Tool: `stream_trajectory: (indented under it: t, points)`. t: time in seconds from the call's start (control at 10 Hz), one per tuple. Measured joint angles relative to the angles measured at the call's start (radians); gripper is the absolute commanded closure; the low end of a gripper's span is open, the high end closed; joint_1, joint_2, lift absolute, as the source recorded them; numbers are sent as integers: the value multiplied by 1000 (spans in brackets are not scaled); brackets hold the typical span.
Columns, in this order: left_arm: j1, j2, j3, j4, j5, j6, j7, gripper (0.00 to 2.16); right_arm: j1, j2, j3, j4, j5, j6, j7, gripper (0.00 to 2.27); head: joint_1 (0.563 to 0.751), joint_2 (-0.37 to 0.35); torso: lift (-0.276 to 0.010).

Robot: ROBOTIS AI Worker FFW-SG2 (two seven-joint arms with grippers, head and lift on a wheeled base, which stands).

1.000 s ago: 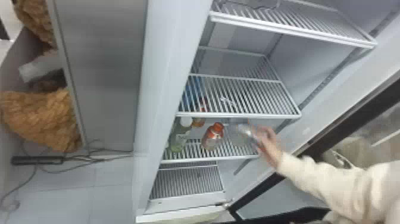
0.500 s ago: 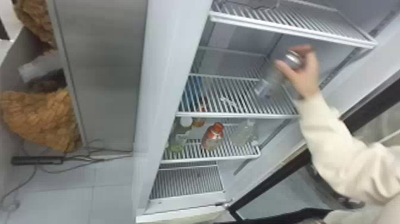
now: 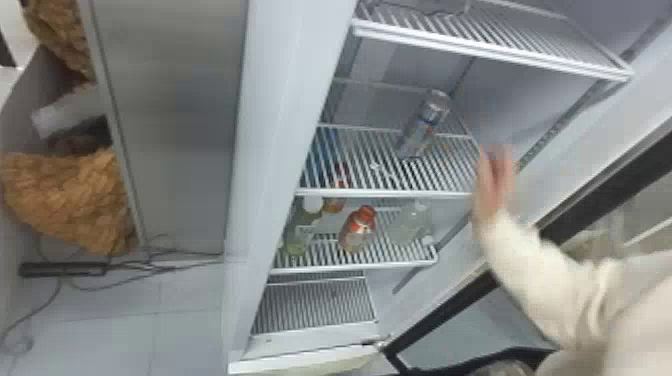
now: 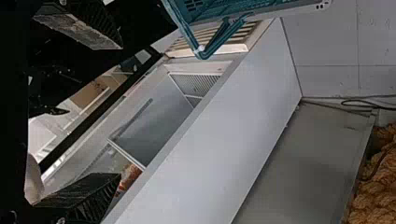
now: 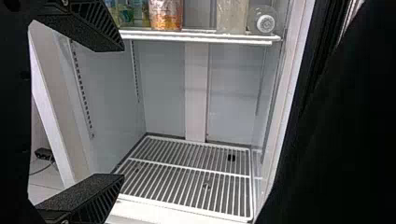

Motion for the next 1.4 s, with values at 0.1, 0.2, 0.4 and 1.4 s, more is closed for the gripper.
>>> stream_trajectory:
  t: [0.1, 0.2, 0.4, 1.4]
  points:
    - [0, 0, 0, 0, 0, 0, 0, -2, 0, 0, 0, 0, 0, 0, 0, -2, 695, -350, 0]
    - [0, 0, 0, 0, 0, 0, 0, -2, 0, 0, 0, 0, 0, 0, 0, -2, 695, -350, 0]
    - [0, 0, 0, 0, 0, 0, 0, -2, 0, 0, 0, 0, 0, 0, 0, -2, 695, -350, 0]
    - [0, 0, 0, 0, 0, 0, 0, -2, 0, 0, 0, 0, 0, 0, 0, -2, 695, -350, 0]
